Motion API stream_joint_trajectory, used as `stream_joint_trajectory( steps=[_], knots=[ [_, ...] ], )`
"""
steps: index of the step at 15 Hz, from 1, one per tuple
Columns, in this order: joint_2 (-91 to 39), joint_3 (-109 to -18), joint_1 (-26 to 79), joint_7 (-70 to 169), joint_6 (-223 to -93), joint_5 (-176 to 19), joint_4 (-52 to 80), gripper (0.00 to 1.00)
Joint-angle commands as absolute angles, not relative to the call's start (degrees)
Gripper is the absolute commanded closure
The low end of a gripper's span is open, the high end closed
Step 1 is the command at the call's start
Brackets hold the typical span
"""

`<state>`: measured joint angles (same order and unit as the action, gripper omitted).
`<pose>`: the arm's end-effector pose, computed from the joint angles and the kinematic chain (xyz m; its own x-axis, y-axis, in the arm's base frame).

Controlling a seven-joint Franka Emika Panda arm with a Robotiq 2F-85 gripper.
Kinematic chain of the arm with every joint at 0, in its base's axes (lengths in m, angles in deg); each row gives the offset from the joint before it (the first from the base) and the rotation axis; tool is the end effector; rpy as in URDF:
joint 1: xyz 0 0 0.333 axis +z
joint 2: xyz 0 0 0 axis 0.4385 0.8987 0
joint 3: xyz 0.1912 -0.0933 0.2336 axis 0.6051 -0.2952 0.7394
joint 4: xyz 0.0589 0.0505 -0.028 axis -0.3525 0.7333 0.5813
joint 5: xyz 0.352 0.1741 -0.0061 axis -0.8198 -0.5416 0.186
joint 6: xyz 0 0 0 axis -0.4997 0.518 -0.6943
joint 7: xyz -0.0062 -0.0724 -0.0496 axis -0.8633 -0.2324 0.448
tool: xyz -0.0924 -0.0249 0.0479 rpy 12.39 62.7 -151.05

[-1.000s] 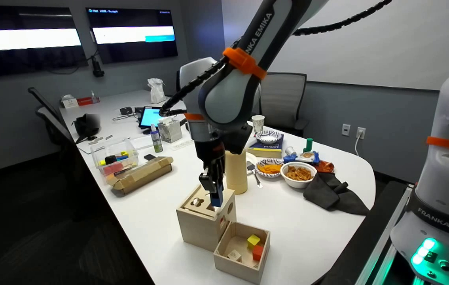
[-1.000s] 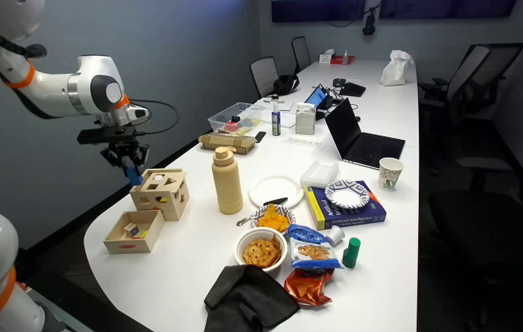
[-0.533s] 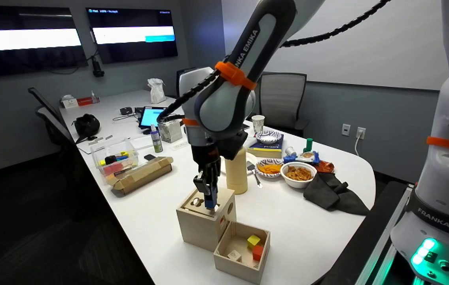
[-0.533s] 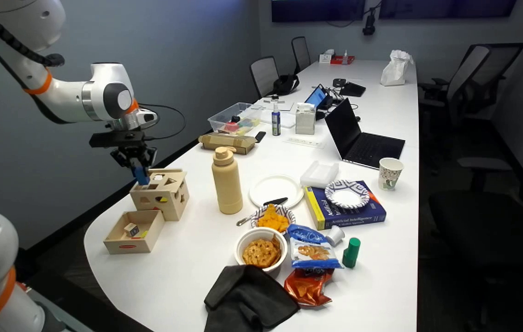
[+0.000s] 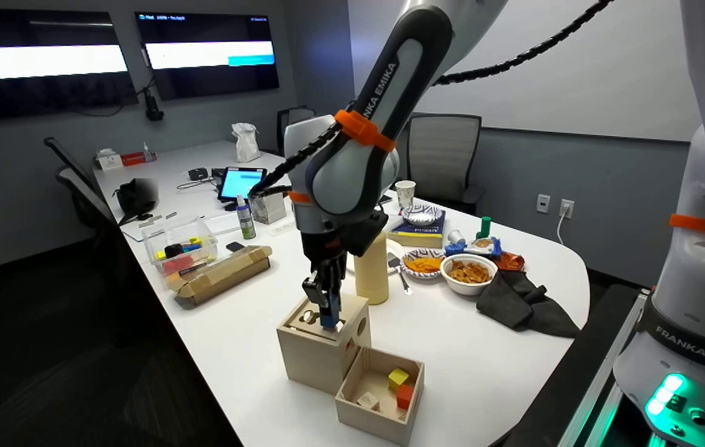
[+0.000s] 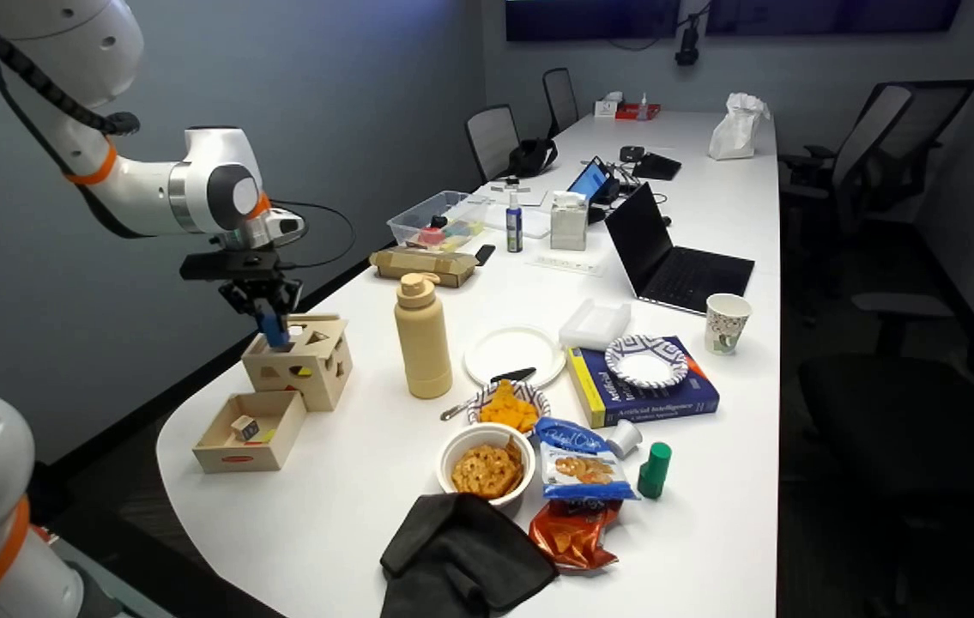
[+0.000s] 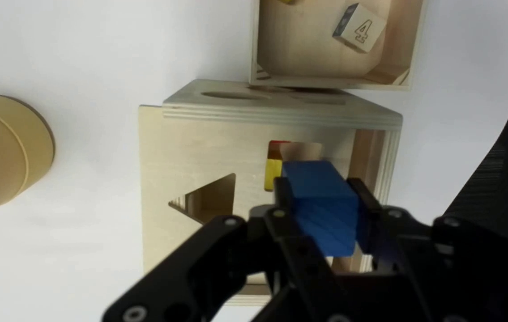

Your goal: Put the blue block inside the bigger block

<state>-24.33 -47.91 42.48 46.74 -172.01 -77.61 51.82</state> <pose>0.4713 0.2569 0.2213 0.8776 0.4794 0.0101 0.4794 -0.8771 -0.0300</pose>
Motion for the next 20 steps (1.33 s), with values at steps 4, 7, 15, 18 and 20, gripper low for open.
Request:
stream_joint_trajectory(
  steps=[4, 7, 15, 18, 20],
  knots=[
    [-23.3, -49.2, 42.7, 49.7, -172.6, -76.5, 51.0, 0.91],
    [-22.2, -48.9, 42.4, 48.8, -172.5, -77.2, 50.4, 0.91],
    [-21.7, -49.0, 42.9, 49.5, -172.0, -76.9, 49.8, 0.91],
    [-21.6, -50.1, 44.4, 53.2, -172.1, -74.9, 49.8, 0.91],
    [-21.1, -50.5, 45.0, 55.2, -172.0, -73.8, 49.5, 0.91]
  ],
)
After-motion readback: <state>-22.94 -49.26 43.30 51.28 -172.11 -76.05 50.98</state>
